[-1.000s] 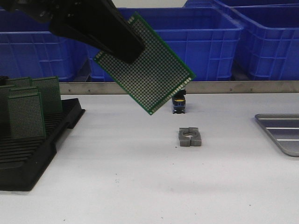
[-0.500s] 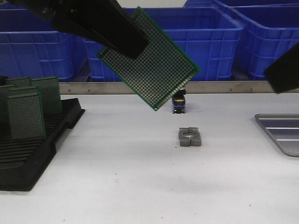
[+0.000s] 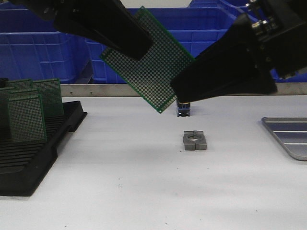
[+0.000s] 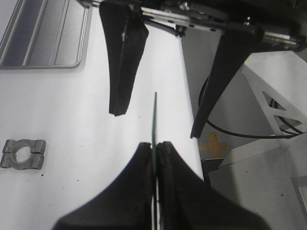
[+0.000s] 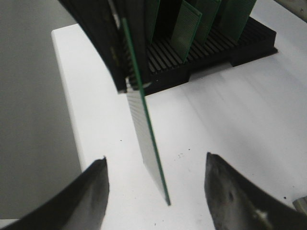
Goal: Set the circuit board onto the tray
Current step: 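Grasp the board edge with the right gripper and release the left gripper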
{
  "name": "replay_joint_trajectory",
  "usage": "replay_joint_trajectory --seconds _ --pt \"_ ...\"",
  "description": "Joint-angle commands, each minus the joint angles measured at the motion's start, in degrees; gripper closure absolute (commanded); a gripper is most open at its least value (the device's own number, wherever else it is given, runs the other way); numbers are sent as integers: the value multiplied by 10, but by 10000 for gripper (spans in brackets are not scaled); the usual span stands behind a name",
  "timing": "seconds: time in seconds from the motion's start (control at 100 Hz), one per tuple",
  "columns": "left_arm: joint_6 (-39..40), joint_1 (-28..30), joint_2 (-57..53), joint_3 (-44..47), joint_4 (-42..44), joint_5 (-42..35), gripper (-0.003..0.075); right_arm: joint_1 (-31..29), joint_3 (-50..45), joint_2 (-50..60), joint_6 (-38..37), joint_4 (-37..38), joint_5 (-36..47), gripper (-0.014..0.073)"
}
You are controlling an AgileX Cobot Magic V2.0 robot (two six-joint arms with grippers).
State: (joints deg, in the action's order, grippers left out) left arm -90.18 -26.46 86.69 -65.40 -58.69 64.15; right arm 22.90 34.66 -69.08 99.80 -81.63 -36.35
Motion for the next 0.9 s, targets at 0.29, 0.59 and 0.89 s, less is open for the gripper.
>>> replay_joint_trajectory --seconds 0.29,0.59,0.89 --pt "0 -5 -19 -17 -41 0 731 4 17 -4 22 -53 -14 622" --pt "0 -5 -19 -17 -41 -3 274 4 14 -4 -35 -49 -19 661" --pt "0 -5 -19 -18 -41 -16 222 3 14 -4 -350 136 -18 661"
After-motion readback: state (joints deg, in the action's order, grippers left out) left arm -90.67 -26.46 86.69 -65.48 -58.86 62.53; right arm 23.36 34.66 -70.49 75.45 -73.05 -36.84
